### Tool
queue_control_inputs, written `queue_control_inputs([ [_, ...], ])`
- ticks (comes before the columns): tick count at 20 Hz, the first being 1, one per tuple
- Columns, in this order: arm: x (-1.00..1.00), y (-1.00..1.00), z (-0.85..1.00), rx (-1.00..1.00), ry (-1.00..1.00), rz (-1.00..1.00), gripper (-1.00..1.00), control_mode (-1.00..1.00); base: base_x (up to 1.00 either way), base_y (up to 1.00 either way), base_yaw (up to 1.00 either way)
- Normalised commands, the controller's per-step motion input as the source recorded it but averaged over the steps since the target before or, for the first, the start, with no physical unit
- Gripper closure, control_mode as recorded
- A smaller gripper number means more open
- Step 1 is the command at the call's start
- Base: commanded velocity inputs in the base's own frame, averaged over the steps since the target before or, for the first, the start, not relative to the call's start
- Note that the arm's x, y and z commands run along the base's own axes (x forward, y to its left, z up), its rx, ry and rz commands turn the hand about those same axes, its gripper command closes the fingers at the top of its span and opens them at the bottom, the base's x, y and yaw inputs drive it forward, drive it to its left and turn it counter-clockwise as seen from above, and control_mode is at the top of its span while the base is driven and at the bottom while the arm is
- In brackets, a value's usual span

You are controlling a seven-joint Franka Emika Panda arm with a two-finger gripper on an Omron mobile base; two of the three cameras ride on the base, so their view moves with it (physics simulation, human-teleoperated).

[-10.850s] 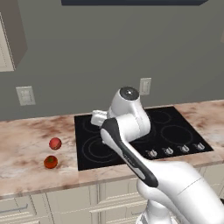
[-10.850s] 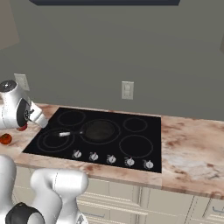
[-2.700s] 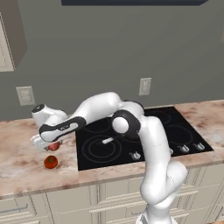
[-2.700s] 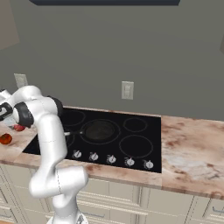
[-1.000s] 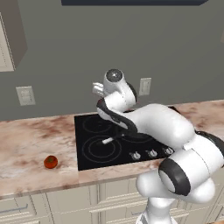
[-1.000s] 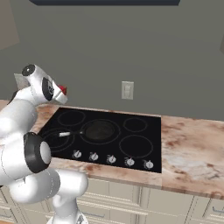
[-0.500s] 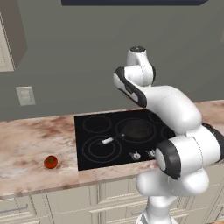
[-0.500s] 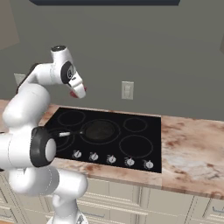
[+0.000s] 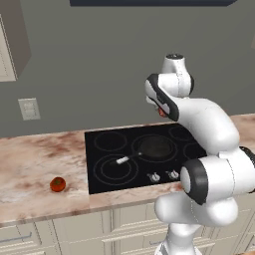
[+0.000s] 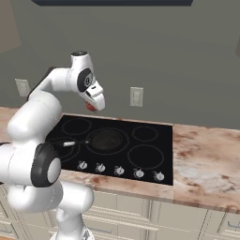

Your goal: Place the pan on the center burner on the stove. Then place the tomato and the onion in the pan and turn on the center burner.

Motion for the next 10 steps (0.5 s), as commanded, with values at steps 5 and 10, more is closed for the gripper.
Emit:
queue_control_inputs([
  [5, -0.09, -0.3, -0.41, 0.0, 0.0, 0.11, 1.0, -1.0, 0.0, 0.0, 0.0],
  [10, 0.0, -0.15, -0.33, 0.0, 0.0, 0.09, 1.0, -1.0, 0.0, 0.0, 0.0],
])
